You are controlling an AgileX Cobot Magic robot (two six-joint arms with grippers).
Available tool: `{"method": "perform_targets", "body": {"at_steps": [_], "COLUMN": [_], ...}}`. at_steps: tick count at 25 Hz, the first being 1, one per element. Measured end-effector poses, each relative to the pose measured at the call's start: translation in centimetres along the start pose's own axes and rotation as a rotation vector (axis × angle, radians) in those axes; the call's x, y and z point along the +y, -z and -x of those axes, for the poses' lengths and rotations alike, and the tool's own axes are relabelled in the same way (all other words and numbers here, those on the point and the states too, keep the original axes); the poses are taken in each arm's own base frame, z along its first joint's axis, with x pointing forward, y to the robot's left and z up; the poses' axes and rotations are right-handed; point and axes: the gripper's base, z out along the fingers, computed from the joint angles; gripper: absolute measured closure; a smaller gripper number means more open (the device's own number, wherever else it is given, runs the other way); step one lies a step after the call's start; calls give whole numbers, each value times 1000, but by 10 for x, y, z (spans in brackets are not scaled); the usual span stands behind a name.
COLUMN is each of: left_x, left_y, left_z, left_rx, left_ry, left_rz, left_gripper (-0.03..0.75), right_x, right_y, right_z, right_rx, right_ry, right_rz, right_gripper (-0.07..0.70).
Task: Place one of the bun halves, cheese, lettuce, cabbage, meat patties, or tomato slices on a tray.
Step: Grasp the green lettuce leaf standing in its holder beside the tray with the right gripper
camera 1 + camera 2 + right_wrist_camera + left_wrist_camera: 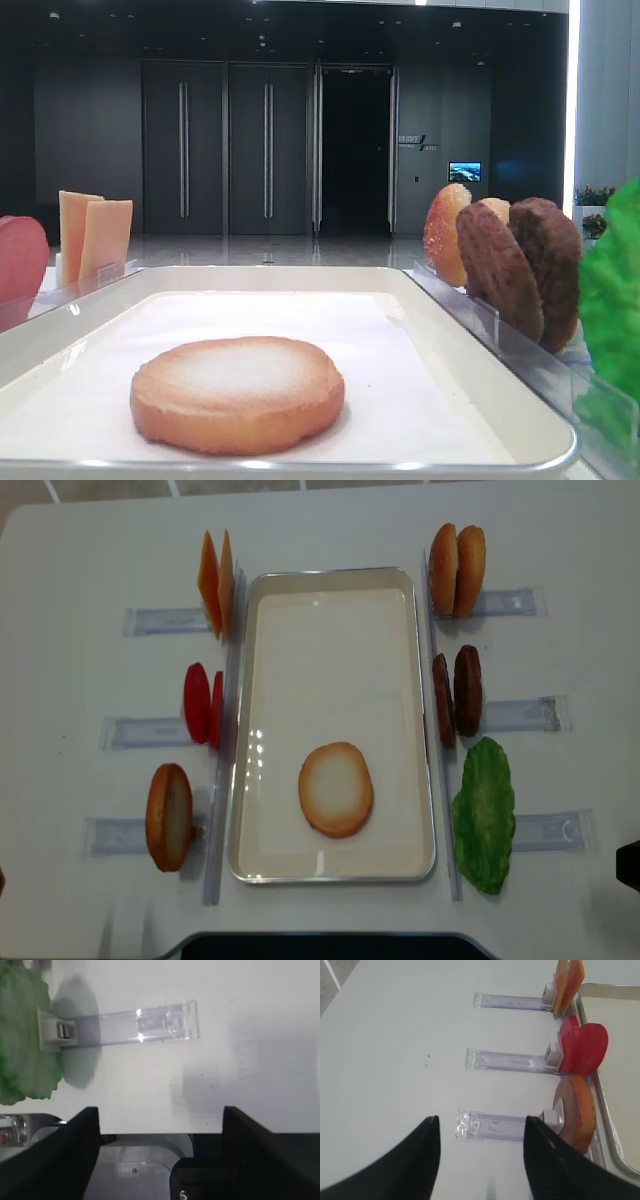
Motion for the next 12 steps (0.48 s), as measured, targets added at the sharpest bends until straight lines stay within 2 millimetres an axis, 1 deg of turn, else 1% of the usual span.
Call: {"method": "perform_targets", "body": {"at_steps": [4,6,10,12], "left_x": [0,0,0,0], "left_y": [0,0,0,0], "left_z": [0,0,0,0], "left_rx": [0,0,0,0], "left_ry": [0,0,0,0], "left_rz": [0,0,0,0], "left_gripper": [307,307,307,307], "right_x": [0,-1,2,5], "right_y": [-3,-5,2,5], "right_z": [22,38,60,66], "right_rx": [72,110,95,88], "right_ry": [-11,-18,-10,0], "right_rz": [2,-1,-2,-1], "right_gripper": [118,118,118,118]}}
